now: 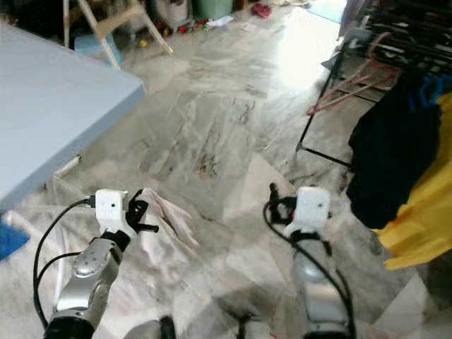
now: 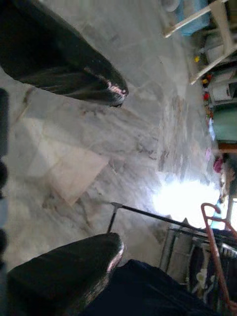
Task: Hang hanger
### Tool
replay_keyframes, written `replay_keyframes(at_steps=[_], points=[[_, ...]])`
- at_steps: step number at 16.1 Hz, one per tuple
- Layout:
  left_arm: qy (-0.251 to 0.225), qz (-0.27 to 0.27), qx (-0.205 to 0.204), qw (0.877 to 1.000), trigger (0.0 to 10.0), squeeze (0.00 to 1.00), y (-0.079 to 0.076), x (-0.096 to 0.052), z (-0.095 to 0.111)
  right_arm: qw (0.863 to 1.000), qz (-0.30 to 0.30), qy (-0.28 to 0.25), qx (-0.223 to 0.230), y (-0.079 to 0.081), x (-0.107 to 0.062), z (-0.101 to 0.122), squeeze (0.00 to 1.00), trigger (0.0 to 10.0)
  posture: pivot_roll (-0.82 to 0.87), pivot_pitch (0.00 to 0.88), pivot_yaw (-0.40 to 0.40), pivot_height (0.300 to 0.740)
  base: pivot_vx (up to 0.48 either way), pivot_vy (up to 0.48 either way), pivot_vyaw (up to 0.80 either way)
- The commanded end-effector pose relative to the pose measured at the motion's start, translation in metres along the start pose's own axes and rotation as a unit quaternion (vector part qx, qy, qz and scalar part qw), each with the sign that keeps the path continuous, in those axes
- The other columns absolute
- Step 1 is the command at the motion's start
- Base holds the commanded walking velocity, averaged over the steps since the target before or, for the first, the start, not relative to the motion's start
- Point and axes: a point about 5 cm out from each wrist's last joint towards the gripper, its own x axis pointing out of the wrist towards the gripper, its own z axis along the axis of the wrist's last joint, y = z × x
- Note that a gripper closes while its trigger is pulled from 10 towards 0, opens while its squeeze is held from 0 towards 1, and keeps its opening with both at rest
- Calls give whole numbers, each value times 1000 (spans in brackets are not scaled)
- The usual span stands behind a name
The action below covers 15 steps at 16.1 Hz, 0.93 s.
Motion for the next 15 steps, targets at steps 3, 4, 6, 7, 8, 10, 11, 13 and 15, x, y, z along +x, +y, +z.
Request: replay_keyframes(at_steps=[3,4,6,7,8,10,11,13,15], points=[[-17,-33,5,999,10000,0,-8,11,12,1000,-23,1,0,-6,-8,-4,0,10000,-82,178,48,740,386,0,-733],[-14,-47,5,999,10000,0,-13,14,12,999,-32,1,-2,-11,-9,-5,0,10000,-89,180,55,740,386,0,-425],[-14,-56,5,998,10000,0,-15,15,12,999,-40,0,-4,-16,-10,-4,0,10000,-97,182,60,740,388,0,-409],[-14,-57,4,998,10000,0,-16,15,12,999,-45,0,-6,-19,-10,-4,0,10000,-98,182,60,740,386,0,0],[-13,-59,2,998,10000,0,-17,15,12,999,-48,0,-7,-21,-10,-4,0,10000,-98,182,59,740,386,0,0],[-10,-63,1,998,10000,0,-19,13,10,999,-50,2,-7,-23,-10,-4,0,10000,-91,184,49,740,386,0,0],[-7,-61,1,998,10000,0,-19,13,9,999,-50,2,-7,-22,-10,-4,0,10000,-91,185,48,740,386,0,0],[10,-17,7,1000,10000,0,-13,13,3,999,-44,4,-6,-19,-9,-4,0,10000,-83,189,38,740,163,0,0],[38,-19,-30,999,10000,0,-13,11,-3,999,-39,9,-2,-15,-9,-6,0,10000,-78,193,32,740,0,0,0]])
